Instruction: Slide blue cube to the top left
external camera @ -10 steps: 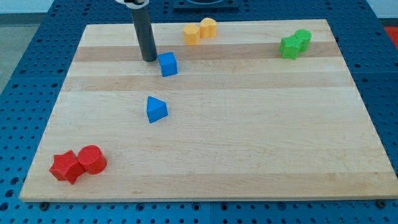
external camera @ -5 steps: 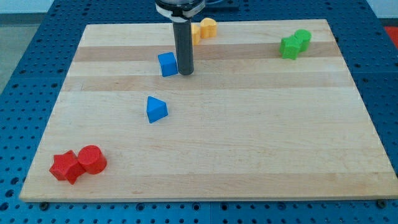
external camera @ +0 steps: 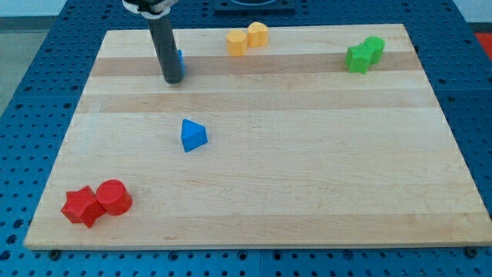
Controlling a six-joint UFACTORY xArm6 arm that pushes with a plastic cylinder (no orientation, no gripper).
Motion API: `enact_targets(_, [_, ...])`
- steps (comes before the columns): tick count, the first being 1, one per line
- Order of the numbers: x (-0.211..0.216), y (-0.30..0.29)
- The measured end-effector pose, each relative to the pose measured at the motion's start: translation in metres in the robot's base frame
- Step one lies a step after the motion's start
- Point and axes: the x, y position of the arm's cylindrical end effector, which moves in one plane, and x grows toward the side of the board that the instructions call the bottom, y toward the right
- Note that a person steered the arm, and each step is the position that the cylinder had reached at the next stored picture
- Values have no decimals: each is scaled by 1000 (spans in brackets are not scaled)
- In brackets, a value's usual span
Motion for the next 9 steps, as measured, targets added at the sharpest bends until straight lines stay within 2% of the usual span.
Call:
enact_targets(2, [3, -19])
enact_targets(3, [39, 16])
enact_targets(4, [57, 71])
enact_targets(5, [-4, 79])
enact_targets(6, [-34, 78])
enact_targets(9, [-35, 23])
